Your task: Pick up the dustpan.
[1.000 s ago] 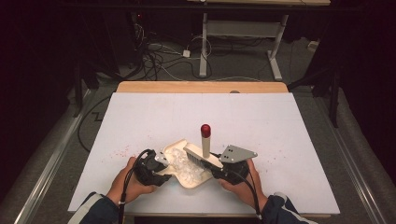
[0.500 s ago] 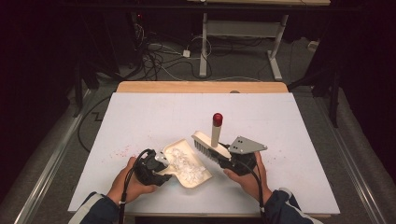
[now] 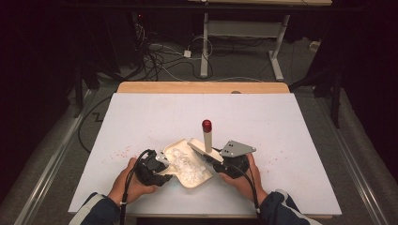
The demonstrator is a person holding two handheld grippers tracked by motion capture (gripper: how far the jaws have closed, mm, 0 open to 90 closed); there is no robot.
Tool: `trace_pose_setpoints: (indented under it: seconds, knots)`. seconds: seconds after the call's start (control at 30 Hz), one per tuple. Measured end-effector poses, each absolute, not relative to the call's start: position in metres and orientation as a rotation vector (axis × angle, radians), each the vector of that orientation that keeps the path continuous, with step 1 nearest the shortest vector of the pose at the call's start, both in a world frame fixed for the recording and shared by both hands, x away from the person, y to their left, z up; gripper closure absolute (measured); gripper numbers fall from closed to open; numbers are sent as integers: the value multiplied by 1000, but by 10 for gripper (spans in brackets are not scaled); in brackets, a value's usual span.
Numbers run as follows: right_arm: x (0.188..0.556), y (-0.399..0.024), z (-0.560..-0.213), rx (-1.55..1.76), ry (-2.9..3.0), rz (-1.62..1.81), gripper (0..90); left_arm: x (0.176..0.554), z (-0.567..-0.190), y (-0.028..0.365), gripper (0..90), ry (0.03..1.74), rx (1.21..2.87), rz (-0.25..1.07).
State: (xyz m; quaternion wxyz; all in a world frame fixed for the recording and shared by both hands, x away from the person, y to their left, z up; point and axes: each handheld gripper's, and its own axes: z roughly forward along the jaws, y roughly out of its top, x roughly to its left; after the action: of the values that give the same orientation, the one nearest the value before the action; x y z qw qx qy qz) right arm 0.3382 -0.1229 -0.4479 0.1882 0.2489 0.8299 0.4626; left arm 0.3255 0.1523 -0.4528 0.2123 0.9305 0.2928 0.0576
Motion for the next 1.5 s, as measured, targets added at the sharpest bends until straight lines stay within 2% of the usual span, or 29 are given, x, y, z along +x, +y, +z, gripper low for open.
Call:
trace_pose_setpoints:
  seconds: [0.37,0.63,1.2,1.5]
  knots:
    - [328,-115,-446,653,2384,1341,673,326,-455,151,636,814,2592,164]
    - [334,-125,-445,693,2320,1298,673,327,-458,151,636,816,2602,157]
    - [333,-140,-427,722,2268,1444,673,327,-458,150,636,811,2614,164]
    - [337,-145,-438,714,2315,1186,673,327,-459,150,636,814,2614,161]
